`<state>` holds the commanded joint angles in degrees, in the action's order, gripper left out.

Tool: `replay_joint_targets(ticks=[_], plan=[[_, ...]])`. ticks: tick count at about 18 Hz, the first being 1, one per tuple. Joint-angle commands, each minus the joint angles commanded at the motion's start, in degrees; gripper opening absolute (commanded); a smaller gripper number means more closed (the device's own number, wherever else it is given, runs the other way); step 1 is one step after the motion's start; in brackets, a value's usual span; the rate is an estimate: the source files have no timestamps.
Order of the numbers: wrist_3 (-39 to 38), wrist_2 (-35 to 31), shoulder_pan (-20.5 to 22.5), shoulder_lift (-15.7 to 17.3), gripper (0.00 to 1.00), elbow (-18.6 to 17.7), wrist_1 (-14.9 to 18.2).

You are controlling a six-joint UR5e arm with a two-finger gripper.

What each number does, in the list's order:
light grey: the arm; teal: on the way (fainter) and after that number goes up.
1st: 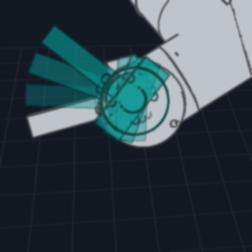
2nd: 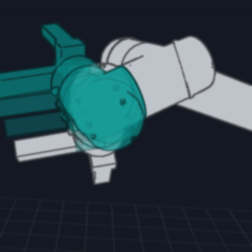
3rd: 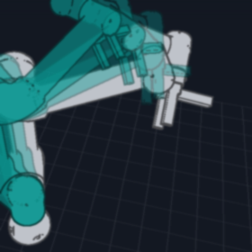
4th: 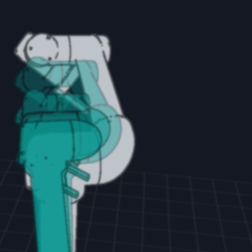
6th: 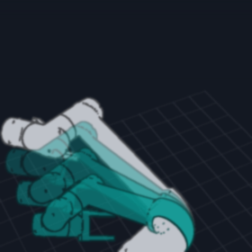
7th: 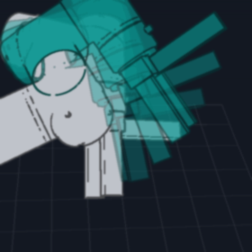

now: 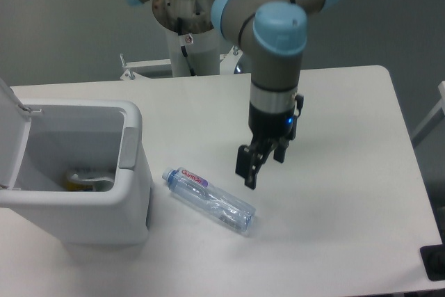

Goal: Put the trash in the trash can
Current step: 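Move the gripper over to the clear water bottle, then lower the gripper onto the bottle's base end and close it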

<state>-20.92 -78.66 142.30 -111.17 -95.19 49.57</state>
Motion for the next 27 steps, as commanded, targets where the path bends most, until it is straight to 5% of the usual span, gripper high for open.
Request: replay_joint_targets(ticks=[13,27], plan=[[0.88,-3.16,-3.43,-8.36,1.0,1.93,-1.23],[0.97,-5.62,-4.48,-13.54,1.0,3.6,-1.32]])
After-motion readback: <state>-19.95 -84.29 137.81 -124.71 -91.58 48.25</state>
